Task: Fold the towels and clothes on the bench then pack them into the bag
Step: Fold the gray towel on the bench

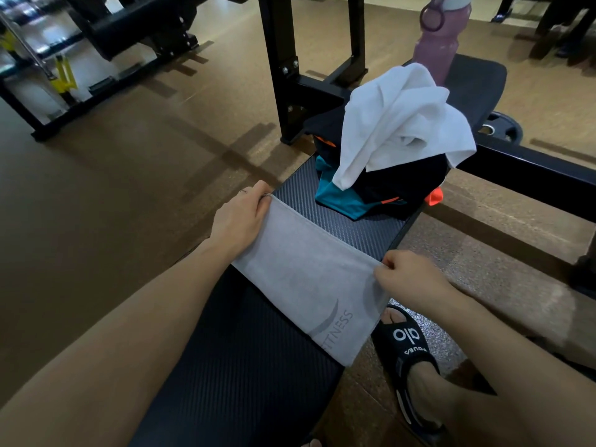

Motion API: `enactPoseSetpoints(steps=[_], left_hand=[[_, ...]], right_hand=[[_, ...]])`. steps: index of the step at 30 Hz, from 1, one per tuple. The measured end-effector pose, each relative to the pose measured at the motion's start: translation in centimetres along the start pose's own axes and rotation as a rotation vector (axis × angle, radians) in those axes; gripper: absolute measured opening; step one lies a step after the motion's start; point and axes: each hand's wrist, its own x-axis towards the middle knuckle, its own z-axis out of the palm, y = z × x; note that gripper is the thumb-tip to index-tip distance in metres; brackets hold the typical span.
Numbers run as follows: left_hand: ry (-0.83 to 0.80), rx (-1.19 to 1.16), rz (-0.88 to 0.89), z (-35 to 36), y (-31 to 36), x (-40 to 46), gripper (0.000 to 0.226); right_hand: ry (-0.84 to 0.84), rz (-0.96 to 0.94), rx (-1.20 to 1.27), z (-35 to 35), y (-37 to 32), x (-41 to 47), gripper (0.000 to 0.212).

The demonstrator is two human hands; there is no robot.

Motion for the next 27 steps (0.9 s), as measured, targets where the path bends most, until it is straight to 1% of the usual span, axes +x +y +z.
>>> enactPoseSetpoints(steps=[4, 9, 14, 19, 20, 22, 24, 27], left_hand=[[0.006, 0.011, 0.007, 0.2, 0.1, -0.1, 0.018], [0.025, 0.022, -0.011, 0.3, 0.4, -0.4, 0.022], [0.004, 0.143, 0.004, 0.5, 0.7, -0.2, 0.023], [-0.043, 0.238, 0.005, 0.6, 1.0, 0.3, 0.024], [-0.049, 0.239, 0.000, 0.5, 1.0, 0.4, 0.024], [-0.054, 0.242, -0.014, 0.5, 1.1, 0.5, 0.025], [-0.042, 0.259, -0.039, 0.5, 1.4, 0.5, 0.028], [0.054, 0.377, -0.067, -0.3, 2.7, -0.4, 0.040]], right_hand=[[-0.006, -0.002, -0.003, 0.0, 0.0, 0.0, 0.025], [0.005, 0.017, 0.054, -0.2, 0.3, -0.1, 0.023], [-0.022, 0.033, 0.042, -0.2, 0.5, 0.0, 0.020], [-0.048, 0.059, 0.090, -0.1, 0.8, 0.3, 0.017], [-0.070, 0.067, 0.123, 0.0, 1.0, 0.5, 0.014], [-0.134, 0.120, 0.295, 0.0, 1.4, 0.8, 0.006], [-0.191, 0.184, 0.486, -0.3, 2.0, 0.9, 0.016], [-0.211, 0.171, 0.518, -0.6, 2.7, 1.3, 0.024]])
